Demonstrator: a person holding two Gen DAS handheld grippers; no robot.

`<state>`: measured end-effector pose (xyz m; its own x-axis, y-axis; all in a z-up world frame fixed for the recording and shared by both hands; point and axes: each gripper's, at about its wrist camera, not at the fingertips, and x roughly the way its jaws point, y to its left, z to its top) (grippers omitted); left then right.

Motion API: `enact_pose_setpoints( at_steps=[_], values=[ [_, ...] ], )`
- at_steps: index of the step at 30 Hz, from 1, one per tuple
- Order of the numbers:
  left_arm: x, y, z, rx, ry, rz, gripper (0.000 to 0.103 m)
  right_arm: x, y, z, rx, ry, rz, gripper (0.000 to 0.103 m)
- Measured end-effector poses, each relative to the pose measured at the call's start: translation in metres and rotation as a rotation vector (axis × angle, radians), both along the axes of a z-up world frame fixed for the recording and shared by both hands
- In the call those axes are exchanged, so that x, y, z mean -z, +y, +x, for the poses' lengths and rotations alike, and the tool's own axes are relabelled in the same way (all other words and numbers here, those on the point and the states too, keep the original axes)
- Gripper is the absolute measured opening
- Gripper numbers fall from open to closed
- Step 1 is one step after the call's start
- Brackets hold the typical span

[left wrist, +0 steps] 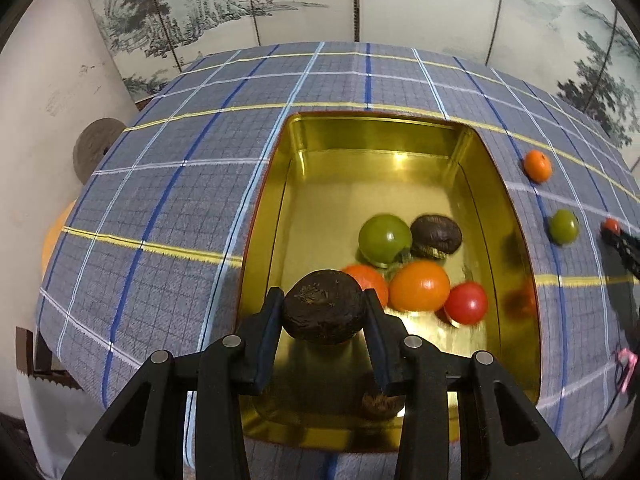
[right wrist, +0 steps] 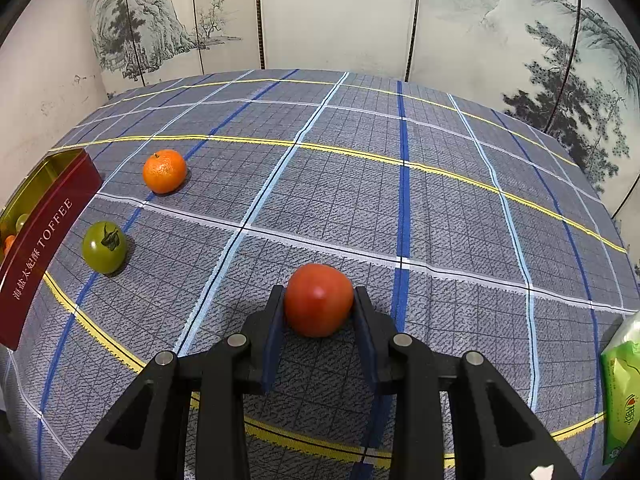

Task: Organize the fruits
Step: 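Carry the brown fruit into the gold tin and open the left gripper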

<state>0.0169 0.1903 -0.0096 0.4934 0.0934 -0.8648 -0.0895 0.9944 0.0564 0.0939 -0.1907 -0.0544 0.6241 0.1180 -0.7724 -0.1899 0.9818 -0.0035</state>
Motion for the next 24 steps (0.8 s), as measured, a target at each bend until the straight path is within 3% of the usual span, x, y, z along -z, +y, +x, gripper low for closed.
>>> enact_pose_setpoints(
  at_steps=[8,24],
  values=[
    [0.014,-0.001,-0.003,0.009,0.036,0.002,0.04,0.0,0.0,0.0,0.0,-0.001,-0.002,0.03],
    [0.015,0.001,0.017,0.017,0.013,0.022,0.04,0.0,0.001,0.0,-0.001,-0.001,-0.003,0.031]
  ],
)
